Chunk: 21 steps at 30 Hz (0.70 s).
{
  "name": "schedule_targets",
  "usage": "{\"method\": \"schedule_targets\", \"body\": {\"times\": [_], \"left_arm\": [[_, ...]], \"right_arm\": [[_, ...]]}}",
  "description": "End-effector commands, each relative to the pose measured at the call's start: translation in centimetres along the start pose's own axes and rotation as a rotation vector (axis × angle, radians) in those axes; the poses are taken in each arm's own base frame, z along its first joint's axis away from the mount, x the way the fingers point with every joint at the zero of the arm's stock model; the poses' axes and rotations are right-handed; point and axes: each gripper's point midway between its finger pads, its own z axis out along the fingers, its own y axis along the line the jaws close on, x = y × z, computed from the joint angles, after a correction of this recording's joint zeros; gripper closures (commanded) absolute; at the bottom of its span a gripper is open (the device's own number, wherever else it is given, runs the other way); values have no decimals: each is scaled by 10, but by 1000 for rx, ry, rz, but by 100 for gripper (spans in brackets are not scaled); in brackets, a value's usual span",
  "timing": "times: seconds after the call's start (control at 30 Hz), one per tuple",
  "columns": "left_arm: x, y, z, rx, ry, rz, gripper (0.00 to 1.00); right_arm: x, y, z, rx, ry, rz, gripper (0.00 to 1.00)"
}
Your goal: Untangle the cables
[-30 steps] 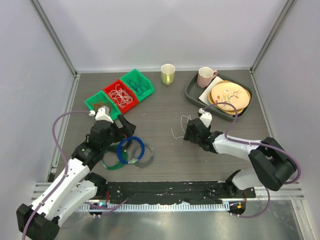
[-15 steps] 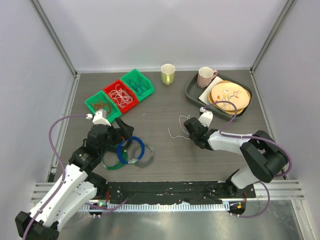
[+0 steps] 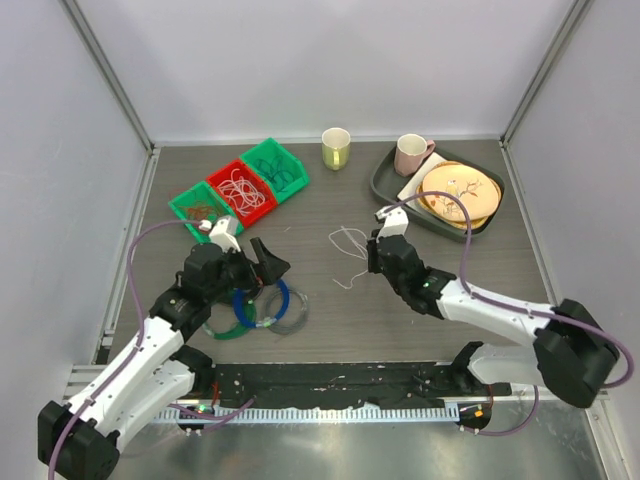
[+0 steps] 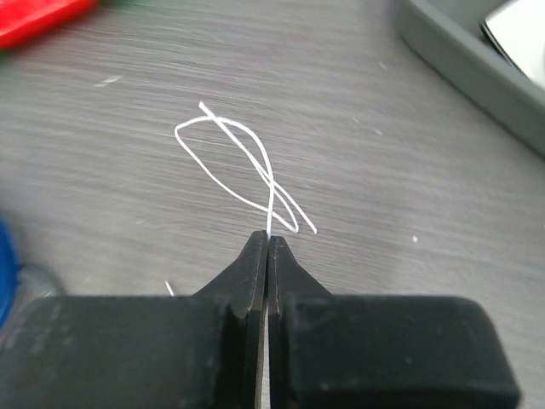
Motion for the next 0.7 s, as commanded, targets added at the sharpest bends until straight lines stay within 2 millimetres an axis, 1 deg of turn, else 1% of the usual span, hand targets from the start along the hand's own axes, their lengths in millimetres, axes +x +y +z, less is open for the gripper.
{"method": "schedule_targets", "body": {"times": [0.0, 0.03, 0.07, 0.1, 0.13, 0.17, 0.2, 0.3, 0.37, 0.47, 0.5, 0.57, 0.6, 0.67], "left_arm": [[1, -40, -1, 245, 5, 72, 0], [-2, -46, -1, 281, -11, 80, 0], [2, -52, -3, 319, 9, 86, 0], [3, -54, -3, 332, 14, 88, 0], [2, -56, -3, 342, 13, 86, 0], [1, -57, -3, 340, 13, 80, 0], [0, -53, 0, 318, 6, 69, 0], [-1, -50, 5, 289, 16, 38, 0], [0, -51, 6, 289, 27, 32, 0], [5, -55, 10, 334, 48, 32, 0], [4, -61, 9, 366, 44, 40, 0], [12, -58, 14, 371, 73, 51, 0], [14, -61, 14, 400, 78, 68, 0], [29, -67, 13, 476, 137, 85, 0]], "right_arm": [[-32, 44, -30, -295, -135, -187, 99], [-32, 50, -36, -344, -144, -226, 99], [-34, 63, -51, -445, -161, -243, 99], [-33, 67, -57, -480, -166, -247, 99], [-38, 72, -64, -516, -195, -244, 99], [-36, 75, -74, -563, -211, -247, 99], [-35, 84, -83, -636, -220, -254, 99], [-31, 94, -101, -741, -233, -252, 99], [-32, 97, -109, -770, -248, -245, 99], [-34, 103, -118, -818, -257, -243, 99], [-33, 107, -123, -853, -254, -248, 99], [-33, 110, -128, -886, -256, -250, 99], [-32, 112, -130, -897, -251, -248, 99], [-31, 116, -133, -921, -241, -249, 99]]}}
